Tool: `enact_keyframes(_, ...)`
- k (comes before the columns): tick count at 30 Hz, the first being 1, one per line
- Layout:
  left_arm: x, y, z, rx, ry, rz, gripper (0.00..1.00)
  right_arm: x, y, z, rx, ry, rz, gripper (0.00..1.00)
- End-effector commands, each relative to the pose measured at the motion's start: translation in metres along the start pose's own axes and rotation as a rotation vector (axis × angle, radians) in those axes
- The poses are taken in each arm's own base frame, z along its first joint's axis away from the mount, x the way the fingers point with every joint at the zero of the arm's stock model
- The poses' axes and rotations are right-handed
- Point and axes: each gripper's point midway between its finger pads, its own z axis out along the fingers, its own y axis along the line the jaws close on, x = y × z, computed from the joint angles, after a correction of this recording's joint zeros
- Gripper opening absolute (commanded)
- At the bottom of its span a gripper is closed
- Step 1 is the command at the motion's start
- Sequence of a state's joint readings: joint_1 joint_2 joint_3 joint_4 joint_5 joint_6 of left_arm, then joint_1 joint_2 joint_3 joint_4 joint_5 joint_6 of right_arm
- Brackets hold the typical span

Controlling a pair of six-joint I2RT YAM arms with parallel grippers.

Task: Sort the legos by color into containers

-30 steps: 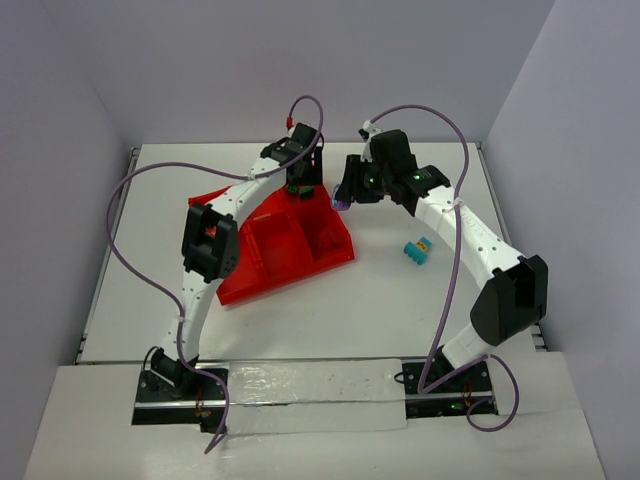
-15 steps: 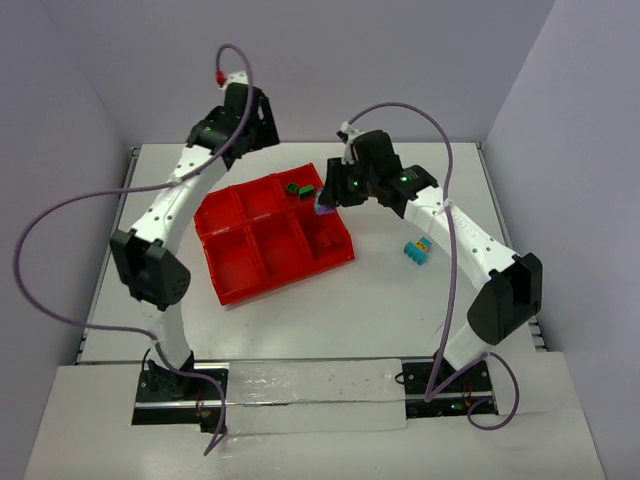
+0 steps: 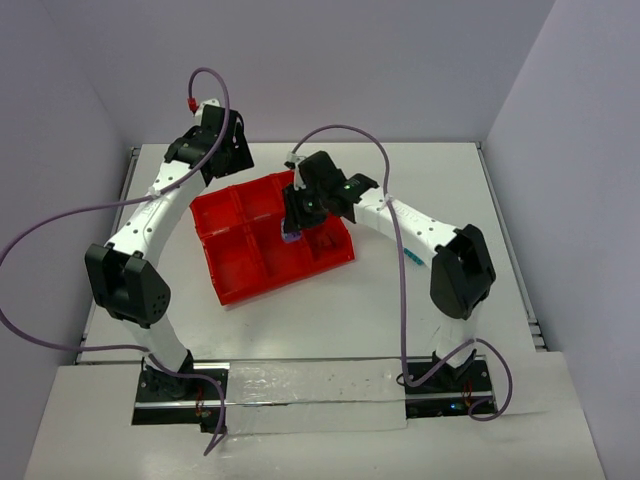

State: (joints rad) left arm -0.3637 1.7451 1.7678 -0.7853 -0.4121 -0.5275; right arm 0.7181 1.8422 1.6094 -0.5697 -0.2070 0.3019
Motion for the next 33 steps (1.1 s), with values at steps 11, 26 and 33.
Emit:
enact_keyframes(11, -0.010, -0.010, -0.009, 0.058, -0.022, -0.061, 0.85, -0.031, 0.037, 0.011, -0.024, -0.055, -0.094, 0.79)
enact_keyframes(26, -0.006, -0.004, -0.016, 0.061, -0.026, -0.061, 0.85, -0.001, -0.193, -0.140, 0.498, -0.348, 0.554, 0.57)
enact_keyframes(33, -0.008, 0.000, -0.013, 0.023, -0.023, -0.062, 0.85, 0.075, -0.265, -0.166, 0.644, -0.334, 0.817, 0.68)
